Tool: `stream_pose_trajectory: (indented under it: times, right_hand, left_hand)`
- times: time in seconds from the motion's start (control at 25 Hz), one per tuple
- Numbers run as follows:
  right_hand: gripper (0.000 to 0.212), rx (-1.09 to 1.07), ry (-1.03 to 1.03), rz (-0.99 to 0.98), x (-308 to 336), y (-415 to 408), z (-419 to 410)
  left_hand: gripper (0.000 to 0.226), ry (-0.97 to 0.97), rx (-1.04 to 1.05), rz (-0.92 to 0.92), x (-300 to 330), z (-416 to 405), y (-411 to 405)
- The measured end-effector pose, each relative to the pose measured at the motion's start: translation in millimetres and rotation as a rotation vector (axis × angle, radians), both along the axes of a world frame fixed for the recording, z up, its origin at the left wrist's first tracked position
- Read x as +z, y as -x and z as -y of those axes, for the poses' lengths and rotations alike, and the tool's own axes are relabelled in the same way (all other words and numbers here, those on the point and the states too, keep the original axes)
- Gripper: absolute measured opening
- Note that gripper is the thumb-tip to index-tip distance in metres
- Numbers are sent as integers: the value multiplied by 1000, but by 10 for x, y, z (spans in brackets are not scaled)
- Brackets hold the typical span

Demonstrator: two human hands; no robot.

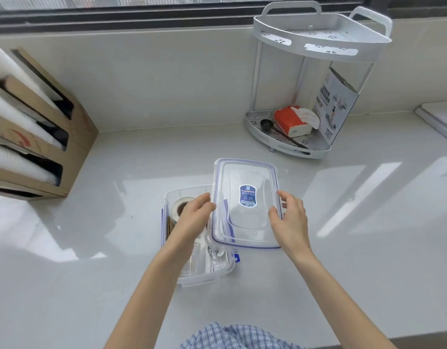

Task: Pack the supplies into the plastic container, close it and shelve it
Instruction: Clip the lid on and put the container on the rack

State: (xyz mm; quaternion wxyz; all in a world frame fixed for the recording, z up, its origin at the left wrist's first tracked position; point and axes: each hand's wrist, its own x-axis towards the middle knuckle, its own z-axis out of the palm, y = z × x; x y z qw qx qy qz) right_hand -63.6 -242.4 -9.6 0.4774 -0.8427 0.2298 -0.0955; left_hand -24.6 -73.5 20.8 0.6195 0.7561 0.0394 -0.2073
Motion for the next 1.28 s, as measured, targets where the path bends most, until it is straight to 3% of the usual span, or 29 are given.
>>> stream_pose_trajectory:
  times: [0.08,0.32,0.68,1.28]
  right_hand:
    - [41,42,-24,9,-3,-29,-169]
    - [38,161,-40,2,-100,-60,-610]
    - [40,206,-91,-70,-268,38,-792]
    - [36,64,-264,-143,-430,76,-804]
  left_hand:
    - [9,13,9,11,-35,-186,32]
    - [48,-132,107,24,-241,-628,207]
    - [50,-145,186,-40,-465,-842,358]
    - [54,-111,161,-32,-588,-861,427]
